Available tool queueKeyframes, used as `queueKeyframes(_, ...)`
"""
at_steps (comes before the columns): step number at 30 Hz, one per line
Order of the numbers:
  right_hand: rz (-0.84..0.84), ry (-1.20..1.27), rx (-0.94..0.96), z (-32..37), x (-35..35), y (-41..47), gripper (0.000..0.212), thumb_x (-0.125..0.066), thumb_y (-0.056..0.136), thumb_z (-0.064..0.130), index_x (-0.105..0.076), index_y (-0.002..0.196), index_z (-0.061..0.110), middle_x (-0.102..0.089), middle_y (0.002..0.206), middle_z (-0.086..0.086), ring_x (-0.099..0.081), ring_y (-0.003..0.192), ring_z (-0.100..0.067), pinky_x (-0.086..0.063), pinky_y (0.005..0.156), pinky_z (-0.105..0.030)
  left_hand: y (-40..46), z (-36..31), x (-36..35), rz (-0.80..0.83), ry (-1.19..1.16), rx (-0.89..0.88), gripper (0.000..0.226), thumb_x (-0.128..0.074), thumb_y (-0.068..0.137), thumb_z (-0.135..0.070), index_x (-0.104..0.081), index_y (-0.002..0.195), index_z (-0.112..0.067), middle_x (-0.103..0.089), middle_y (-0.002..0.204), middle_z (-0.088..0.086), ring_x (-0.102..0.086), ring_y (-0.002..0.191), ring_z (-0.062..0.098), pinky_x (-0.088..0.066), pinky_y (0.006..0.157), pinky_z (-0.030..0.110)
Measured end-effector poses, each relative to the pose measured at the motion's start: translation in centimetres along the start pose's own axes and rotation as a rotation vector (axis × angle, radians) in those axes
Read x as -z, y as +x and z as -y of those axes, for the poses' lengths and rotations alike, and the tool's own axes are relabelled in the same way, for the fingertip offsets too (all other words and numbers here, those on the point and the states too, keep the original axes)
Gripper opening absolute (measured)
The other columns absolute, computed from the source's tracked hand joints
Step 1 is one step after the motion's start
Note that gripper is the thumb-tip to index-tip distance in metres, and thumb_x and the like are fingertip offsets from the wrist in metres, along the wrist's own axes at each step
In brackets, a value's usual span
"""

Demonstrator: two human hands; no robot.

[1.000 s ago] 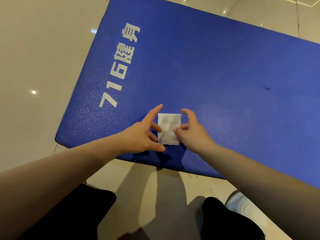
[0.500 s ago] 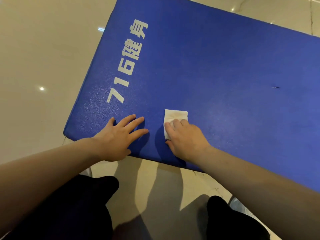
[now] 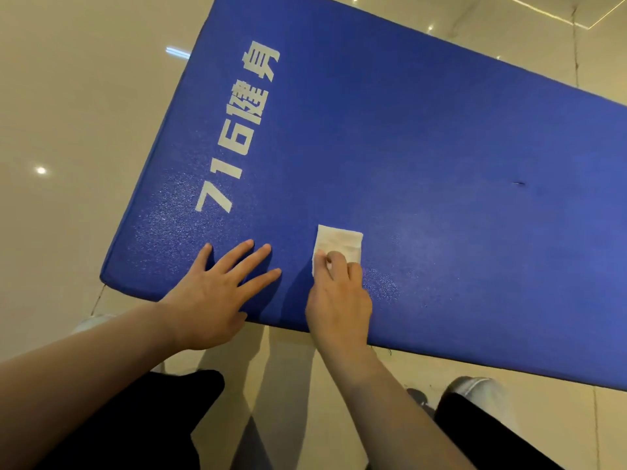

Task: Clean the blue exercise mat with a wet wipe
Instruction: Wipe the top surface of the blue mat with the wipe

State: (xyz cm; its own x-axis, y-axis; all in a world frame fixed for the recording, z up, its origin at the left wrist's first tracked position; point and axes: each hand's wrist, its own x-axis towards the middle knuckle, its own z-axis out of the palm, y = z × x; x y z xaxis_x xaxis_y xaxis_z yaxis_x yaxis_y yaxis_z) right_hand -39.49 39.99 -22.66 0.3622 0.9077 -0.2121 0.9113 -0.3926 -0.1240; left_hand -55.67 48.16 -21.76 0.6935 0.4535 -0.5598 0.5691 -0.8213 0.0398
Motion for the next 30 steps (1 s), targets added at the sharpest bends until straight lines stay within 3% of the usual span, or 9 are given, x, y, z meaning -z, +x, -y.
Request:
queueKeyframes(3,-0.026,0.125,-0.107,-0.3,0.0,0.4,0.038,-0.057,0.096,0.014,-0.055,0.133,0.018,-0.052,0.133,-0.001,-0.047,0.118,-0.024,-0.045,0.067,-0.031,-0.5,0.4,-0.7,0.066,0.044,-0.024,0.086,-0.04,0.097,-0.054,0.037,0.133,-0.04,0.049,0.138,-0.002,0.031,0.136,0.025,0.003,0.115,0.055)
queueKeyframes(6,-0.031,0.348,-0.184,-1.3,0.1,1.3,0.029,-0.041,0.104,0.015,-0.06,0.125,0.014,-0.051,0.131,0.002,-0.042,0.118,-0.017,-0.029,0.075,-0.017,-0.6,0.3,-0.8,0.12,0.036,-0.031,0.074,-0.021,0.098,-0.06,0.046,0.123,-0.041,0.055,0.13,-0.008,0.044,0.126,0.02,0.018,0.108,0.047)
queueKeyframes(8,-0.058,0.513,-0.227,-1.4,0.4,1.8,0.027,-0.041,0.103,0.014,-0.064,0.117,0.01,-0.056,0.124,-0.001,-0.048,0.113,-0.018,-0.027,0.075,-0.011,-0.5,0.4,-1.2,0.079,-0.065,-0.039,0.066,0.004,0.084,-0.075,0.039,0.129,-0.043,0.049,0.137,-0.01,0.045,0.125,0.018,0.02,0.105,0.048)
queueKeyframes(11,-0.095,0.616,-0.266,-1.4,0.9,2.1,0.029,-0.041,0.104,0.015,-0.064,0.121,0.012,-0.059,0.125,-0.001,-0.053,0.112,-0.016,-0.03,0.081,-0.008,-0.7,0.6,-1.2,0.13,-0.057,-0.065,0.087,0.045,0.045,-0.076,0.043,0.127,-0.046,0.051,0.135,-0.012,0.049,0.121,0.016,0.019,0.107,0.048)
queueKeyframes(14,-0.12,0.645,-0.225,-0.9,1.3,1.8,0.032,-0.041,0.104,0.019,-0.058,0.132,0.017,-0.059,0.131,0.0,-0.054,0.117,-0.018,-0.042,0.094,-0.022,-0.6,0.9,-1.5,0.087,-0.127,-0.06,0.089,0.045,0.05,-0.075,0.033,0.134,-0.047,0.041,0.145,-0.011,0.04,0.13,0.017,0.015,0.11,0.048)
queueKeyframes(18,-0.081,0.488,-0.035,-1.7,0.7,1.1,0.027,-0.041,0.104,0.014,-0.058,0.126,0.013,-0.064,0.117,-0.008,-0.058,0.102,-0.027,-0.052,0.084,-0.04,-0.9,1.0,-1.3,0.094,-0.191,-0.047,0.087,0.039,0.061,-0.078,0.02,0.14,-0.046,0.029,0.15,-0.013,0.033,0.135,0.018,0.015,0.111,0.047)
queueKeyframes(22,-0.051,0.281,0.252,-2.9,0.1,1.0,0.019,-0.062,0.09,-0.001,-0.059,0.107,0.008,-0.064,0.104,-0.011,-0.063,0.08,-0.031,-0.044,0.058,-0.029,-0.9,0.7,-0.9,0.144,-0.152,-0.033,0.082,0.049,0.045,-0.073,0.042,0.123,-0.049,0.049,0.134,-0.016,0.048,0.123,0.014,0.019,0.111,0.046)
queueKeyframes(24,-0.078,0.189,0.373,-3.5,-0.5,1.1,0.039,-0.075,0.074,-0.006,-0.053,0.101,0.011,-0.064,0.102,-0.011,-0.063,0.072,-0.03,-0.046,0.045,-0.027,-0.8,0.6,-0.6,0.158,-0.171,-0.032,0.083,0.05,0.043,-0.072,0.041,0.123,-0.05,0.049,0.134,-0.018,0.046,0.125,0.012,0.017,0.112,0.044)
queueKeyframes(30,-0.089,0.047,0.595,-5.6,-0.7,1.2,0.048,-0.079,0.076,0.016,-0.046,0.111,0.019,-0.061,0.122,-0.02,-0.065,0.1,-0.034,-0.057,0.059,-0.034,-0.7,0.6,0.1,0.135,-0.255,-0.01,0.098,0.047,0.044,-0.075,0.023,0.134,-0.048,0.033,0.143,-0.021,0.034,0.131,0.006,0.013,0.115,0.042)
